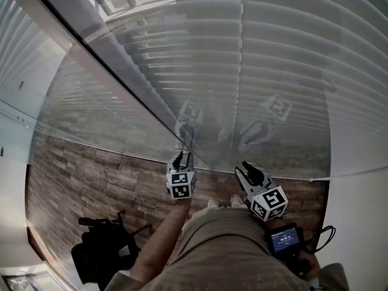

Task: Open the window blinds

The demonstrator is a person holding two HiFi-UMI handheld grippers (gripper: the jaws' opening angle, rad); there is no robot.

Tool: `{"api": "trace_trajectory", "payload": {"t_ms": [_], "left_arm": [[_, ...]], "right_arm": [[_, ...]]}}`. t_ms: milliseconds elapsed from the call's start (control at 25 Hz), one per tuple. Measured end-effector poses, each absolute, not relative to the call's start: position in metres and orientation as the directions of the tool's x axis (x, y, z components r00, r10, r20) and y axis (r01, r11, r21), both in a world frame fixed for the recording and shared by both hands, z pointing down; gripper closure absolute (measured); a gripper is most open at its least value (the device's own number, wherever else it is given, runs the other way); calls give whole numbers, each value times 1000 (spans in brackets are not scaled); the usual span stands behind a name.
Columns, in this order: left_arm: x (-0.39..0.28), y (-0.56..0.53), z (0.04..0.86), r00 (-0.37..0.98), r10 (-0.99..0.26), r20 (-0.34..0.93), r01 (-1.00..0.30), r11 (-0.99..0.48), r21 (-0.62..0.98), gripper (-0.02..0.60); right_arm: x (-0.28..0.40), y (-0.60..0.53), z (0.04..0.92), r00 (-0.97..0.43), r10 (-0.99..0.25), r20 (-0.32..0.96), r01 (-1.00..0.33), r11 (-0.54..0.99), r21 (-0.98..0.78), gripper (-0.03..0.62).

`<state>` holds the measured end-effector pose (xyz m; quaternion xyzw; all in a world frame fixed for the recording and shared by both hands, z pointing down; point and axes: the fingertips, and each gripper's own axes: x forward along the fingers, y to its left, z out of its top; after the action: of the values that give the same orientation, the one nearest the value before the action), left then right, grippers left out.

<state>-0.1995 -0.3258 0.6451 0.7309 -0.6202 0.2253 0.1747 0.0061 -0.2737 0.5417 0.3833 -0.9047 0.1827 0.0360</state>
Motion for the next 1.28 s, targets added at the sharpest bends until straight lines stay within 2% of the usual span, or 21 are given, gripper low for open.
{"api": "trace_trajectory", "payload": {"t_ms": [680,1280], "left_arm": [[-201,-328,643,308,-814,493,-908,-96,408,448],[-203,-327,645,405,-828,387,-756,-66,651,448]], "right_arm": [[0,-278,541,-711,-671,210,-700,645,-307,468],[-1,-276,542,-715,-667,209,-696,651,-302,468]]}}
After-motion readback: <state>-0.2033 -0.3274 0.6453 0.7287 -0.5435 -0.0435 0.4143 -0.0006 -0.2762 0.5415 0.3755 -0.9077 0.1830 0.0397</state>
